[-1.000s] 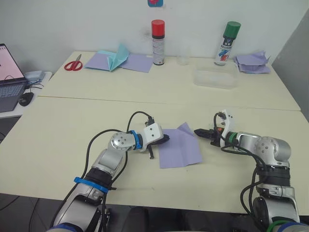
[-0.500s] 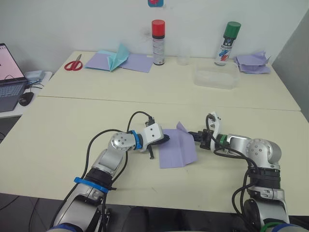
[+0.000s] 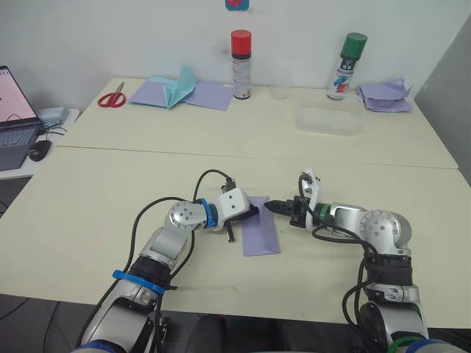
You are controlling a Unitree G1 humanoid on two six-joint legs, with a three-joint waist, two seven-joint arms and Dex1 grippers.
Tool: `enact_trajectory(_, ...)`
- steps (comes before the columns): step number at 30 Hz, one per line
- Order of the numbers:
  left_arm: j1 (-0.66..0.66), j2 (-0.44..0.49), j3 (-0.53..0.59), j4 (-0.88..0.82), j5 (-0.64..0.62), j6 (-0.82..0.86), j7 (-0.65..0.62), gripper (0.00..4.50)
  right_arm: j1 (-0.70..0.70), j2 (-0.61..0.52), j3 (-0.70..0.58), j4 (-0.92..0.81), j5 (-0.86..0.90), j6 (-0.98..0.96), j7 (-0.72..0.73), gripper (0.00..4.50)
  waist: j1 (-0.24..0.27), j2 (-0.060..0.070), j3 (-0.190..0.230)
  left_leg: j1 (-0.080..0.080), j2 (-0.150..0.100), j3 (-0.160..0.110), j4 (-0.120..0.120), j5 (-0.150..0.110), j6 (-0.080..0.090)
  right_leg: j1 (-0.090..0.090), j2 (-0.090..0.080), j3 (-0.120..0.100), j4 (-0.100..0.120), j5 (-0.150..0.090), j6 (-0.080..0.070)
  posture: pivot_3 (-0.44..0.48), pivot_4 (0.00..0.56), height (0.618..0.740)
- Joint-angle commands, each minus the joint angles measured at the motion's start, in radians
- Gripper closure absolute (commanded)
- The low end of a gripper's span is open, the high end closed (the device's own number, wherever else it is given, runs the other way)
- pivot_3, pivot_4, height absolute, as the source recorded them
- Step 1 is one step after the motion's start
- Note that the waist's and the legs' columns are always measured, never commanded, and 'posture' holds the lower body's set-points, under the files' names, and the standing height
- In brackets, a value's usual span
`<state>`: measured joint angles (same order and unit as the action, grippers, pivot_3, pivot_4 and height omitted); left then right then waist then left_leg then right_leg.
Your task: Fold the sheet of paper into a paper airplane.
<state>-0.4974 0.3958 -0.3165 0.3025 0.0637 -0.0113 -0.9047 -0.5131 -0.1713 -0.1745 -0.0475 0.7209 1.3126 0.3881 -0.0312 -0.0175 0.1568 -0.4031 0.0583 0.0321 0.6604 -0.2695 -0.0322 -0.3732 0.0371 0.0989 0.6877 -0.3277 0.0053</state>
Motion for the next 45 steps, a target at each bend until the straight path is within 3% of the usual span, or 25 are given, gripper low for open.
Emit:
enact_trajectory(1, 0.043, 0.011, -0.052, 0.04, 0.045, 0.034, -0.016, 4.5, 0.009, 0.001, 0.042, -0.04, -0.015, -0.058, 0.012, 4.46, 0.0, 0.0, 0.0, 0.0, 0.0, 0.0, 0.0, 0.0, 0.0, 0.0, 0.0, 0.0, 0.0, 0.0, 0.0, 0.0, 0.15, 0.74)
enact_trajectory(13, 0.041, 0.043, -0.025, 0.042, 0.044, 0.053, -0.002, 4.5, 0.045, -0.073, 0.245, -0.037, -0.124, -0.217, 0.092, 4.46, -0.003, 0.0, 0.0, 0.001, 0.003, 0.001, 0.0, 0.0, 0.0, 0.0, 0.0, -0.001, -0.001, -0.001, 0.003, 0.0, 0.15, 0.74)
enact_trajectory(22, 0.068, 0.1, 0.029, -0.023, 0.023, 0.104, 0.018, 4.5, 0.054, -0.086, 0.275, -0.018, -0.158, -0.251, 0.112, 4.46, -0.019, 0.0, 0.0, 0.002, 0.005, 0.001, 0.0, 0.0, 0.0, 0.0, 0.001, -0.002, 0.0, -0.001, 0.003, 0.0, 0.15, 0.74)
enact_trajectory(31, 0.052, 0.241, 0.165, -0.219, -0.075, 0.262, -0.002, 4.5, 0.062, -0.085, 0.285, -0.009, -0.174, -0.268, 0.117, 4.46, -0.03, -0.001, 0.001, 0.002, 0.006, 0.0, -0.002, 0.0, 0.0, -0.002, 0.001, -0.003, 0.0, -0.002, 0.004, 0.0, 0.15, 0.74)
enact_trajectory(40, -0.039, 0.118, 0.201, -0.365, -0.192, 0.415, 0.048, 4.5, 0.059, -0.085, 0.307, -0.007, -0.2, -0.292, 0.141, 4.46, -0.021, -0.005, 0.003, 0.0, 0.004, 0.001, 0.0, 0.0, 0.0, -0.002, 0.0, -0.002, -0.001, -0.002, 0.003, 0.0, 0.15, 0.74)
enact_trajectory(45, -0.008, 0.064, 0.147, -0.394, -0.213, 0.466, 0.045, 4.5, 0.065, -0.1, 0.333, -0.008, -0.221, -0.314, 0.152, 4.46, -0.026, -0.005, 0.003, 0.0, 0.004, 0.001, -0.001, 0.0, -0.001, -0.003, 0.0, -0.002, 0.0, 0.0, 0.0, 0.0, 0.15, 0.74)
